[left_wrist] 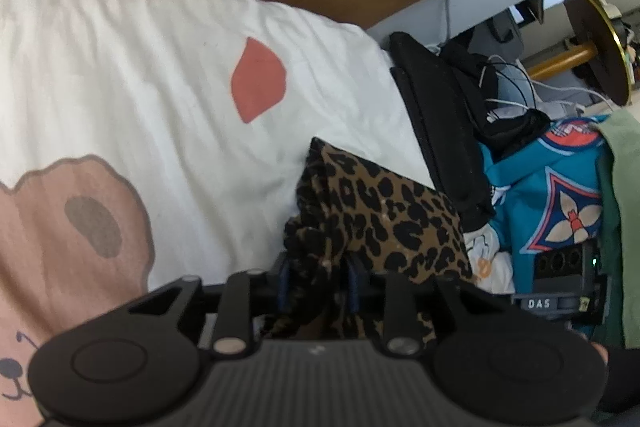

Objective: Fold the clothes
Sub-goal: 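Pinch the leopard trousers bundle with both grippers and lift it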

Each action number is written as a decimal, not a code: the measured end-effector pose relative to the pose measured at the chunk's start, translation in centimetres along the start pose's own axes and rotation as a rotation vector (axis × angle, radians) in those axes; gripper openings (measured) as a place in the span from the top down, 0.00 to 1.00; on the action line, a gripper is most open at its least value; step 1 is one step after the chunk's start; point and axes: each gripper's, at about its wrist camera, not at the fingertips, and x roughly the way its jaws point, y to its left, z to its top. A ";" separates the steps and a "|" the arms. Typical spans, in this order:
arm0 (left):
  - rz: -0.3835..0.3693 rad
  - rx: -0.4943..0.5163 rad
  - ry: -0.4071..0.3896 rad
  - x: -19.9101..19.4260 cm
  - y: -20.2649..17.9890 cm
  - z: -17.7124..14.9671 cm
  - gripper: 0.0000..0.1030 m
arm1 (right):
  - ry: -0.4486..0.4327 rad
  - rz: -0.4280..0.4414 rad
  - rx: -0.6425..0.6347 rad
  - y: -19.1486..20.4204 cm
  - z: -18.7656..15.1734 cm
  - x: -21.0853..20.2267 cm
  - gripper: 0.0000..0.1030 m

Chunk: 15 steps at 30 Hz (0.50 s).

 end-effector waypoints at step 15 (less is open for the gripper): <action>-0.060 -0.038 0.084 3.0 0.6 0.3 0.57 | -0.071 0.042 0.165 -1.5 -0.9 1.1 0.63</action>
